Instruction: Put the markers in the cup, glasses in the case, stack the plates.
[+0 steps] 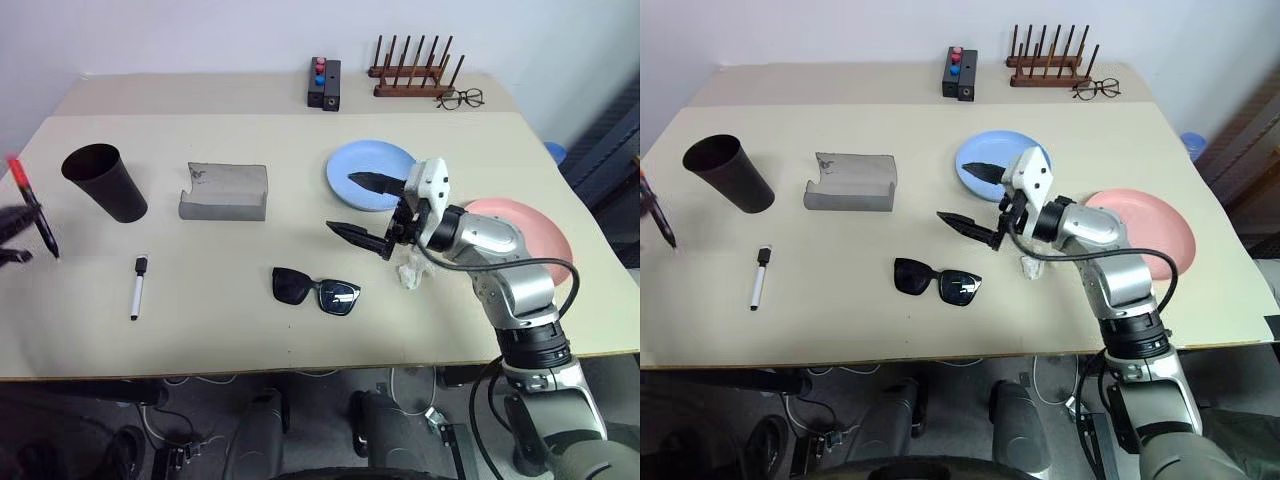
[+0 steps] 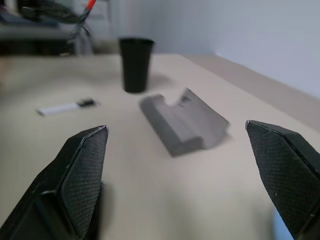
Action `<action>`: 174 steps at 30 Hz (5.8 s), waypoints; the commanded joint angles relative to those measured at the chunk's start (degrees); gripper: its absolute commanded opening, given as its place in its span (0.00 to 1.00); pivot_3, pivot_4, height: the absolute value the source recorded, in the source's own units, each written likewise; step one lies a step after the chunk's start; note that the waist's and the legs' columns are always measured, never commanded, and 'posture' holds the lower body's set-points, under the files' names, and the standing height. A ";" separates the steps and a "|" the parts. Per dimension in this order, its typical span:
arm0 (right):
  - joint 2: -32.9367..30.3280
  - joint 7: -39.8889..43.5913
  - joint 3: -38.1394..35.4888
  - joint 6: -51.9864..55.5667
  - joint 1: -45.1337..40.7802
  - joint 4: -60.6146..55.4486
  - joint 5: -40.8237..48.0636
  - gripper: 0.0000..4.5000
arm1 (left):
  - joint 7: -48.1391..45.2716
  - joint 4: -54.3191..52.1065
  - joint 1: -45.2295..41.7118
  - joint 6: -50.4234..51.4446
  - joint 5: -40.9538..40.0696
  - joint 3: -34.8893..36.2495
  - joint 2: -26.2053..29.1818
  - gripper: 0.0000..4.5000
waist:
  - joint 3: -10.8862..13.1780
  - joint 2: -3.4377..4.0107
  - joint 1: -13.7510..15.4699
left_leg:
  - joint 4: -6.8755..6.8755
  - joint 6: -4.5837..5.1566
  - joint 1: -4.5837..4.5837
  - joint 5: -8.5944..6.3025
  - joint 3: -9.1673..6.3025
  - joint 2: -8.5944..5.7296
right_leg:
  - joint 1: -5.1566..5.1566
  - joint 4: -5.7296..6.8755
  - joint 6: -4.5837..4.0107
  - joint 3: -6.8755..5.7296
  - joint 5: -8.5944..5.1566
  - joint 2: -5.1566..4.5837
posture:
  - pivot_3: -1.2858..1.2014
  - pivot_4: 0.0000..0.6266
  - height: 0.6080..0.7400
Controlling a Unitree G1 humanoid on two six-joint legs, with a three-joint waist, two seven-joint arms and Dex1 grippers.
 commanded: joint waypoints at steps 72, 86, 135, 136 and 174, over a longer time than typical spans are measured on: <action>2.66 -10.59 -2.92 -0.72 0.51 -4.40 0.63 1.00 | 1.06 61.24 -34.78 -59.12 6.45 -23.50 -5.16 1.00 | -0.01 -0.01 0.03 | 0.27 0.03 -0.03 0.01 0.02 0.03 | 0.07 0.16 0.36 -0.01 0.19 0.21 | 0.52 0.24 1.00; -4.31 1.33 -5.93 2.36 1.15 -3.50 7.92 1.00 | 13.22 1.15 -18.13 9.88 -12.68 -22.95 4.00 1.00 | 0.03 0.00 0.12 | 0.28 0.01 -0.02 0.00 -0.04 0.08 | 0.12 0.14 0.21 0.00 0.10 0.21 | 0.52 0.24 1.00; -1.66 0.78 -4.23 1.38 3.09 -2.93 6.66 1.00 | 8.96 32.05 -35.02 38.51 0.96 -57.64 5.58 1.00 | 0.08 0.02 0.05 | 0.45 0.00 -0.12 -0.02 -0.04 0.06 | 0.05 0.12 0.07 0.00 0.05 0.20 | 0.52 0.24 1.00; -1.70 0.76 -4.26 1.37 3.13 -2.93 6.65 1.00 | 8.61 32.19 -34.87 38.56 1.29 -57.88 5.35 1.00 | 0.06 0.04 0.07 | 0.46 0.00 -0.11 -0.02 -0.05 0.06 | 0.05 0.12 0.07 0.00 0.05 0.20 | 0.52 0.24 1.00; -0.19 0.89 -6.83 1.69 -0.99 1.20 9.51 1.00 | 9.65 7.96 -23.19 -20.90 3.31 -25.50 -6.17 0.01 | 0.09 0.11 0.05 | 0.47 0.01 -0.17 -0.02 0.02 0.01 | 0.03 0.05 0.05 0.01 0.06 0.08 | 0.52 0.24 1.00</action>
